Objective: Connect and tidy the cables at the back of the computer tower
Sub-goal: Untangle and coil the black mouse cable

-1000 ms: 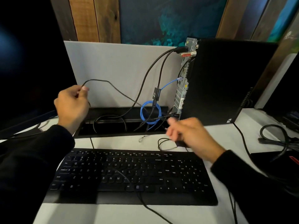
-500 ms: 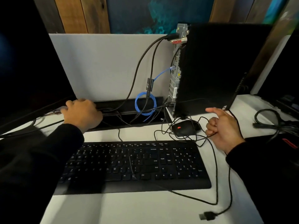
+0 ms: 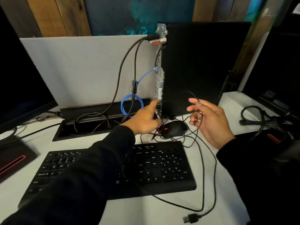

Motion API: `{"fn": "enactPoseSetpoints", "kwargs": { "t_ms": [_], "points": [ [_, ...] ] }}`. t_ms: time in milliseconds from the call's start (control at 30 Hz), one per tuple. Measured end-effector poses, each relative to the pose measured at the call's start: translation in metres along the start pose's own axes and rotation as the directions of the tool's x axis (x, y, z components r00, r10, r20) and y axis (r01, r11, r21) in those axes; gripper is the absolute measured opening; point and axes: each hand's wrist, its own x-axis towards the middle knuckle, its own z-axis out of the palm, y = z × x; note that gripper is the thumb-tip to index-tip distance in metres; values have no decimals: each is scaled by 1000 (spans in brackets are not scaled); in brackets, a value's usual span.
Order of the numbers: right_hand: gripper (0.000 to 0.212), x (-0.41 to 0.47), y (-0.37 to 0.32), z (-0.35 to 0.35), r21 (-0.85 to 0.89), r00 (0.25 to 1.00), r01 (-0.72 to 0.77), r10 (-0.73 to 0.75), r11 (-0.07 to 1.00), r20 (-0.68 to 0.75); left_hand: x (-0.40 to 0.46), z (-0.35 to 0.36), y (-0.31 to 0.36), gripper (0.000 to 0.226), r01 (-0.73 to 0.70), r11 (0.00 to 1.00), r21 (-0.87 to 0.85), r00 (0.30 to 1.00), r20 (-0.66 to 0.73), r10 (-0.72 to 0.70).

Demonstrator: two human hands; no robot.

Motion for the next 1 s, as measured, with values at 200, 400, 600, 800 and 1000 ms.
{"fn": "enactPoseSetpoints", "kwargs": {
  "t_ms": [200, 400, 600, 800, 1000],
  "points": [
    [26, 7, -1, -19, 45, 996, 47, -44, 998, -75, -2, -13, -21, 18, -44, 962, -269, 972, -235, -21],
    [9, 12, -8, -22, -69, 981, 37, -50, 997, -189, -22, -55, -24, 14, -117, 991, 67, 965, -229, 129],
    [22, 16, -22, -49, -82, 839, 15, -57, 997, -540, -57, -105, -84, 25, 213, 954, 213, 841, -536, -68],
    [28, 15, -9, -53, -31, 767, -72, 36, 997, -641, -109, -123, -125, 27, 665, 742, 82, 516, -769, -377],
    [23, 14, -7, -66, 67, 750, -130, 143, 989, -646, -158, -132, -160, 26, 854, 390, 345, 514, -678, -526]
  ]
}}
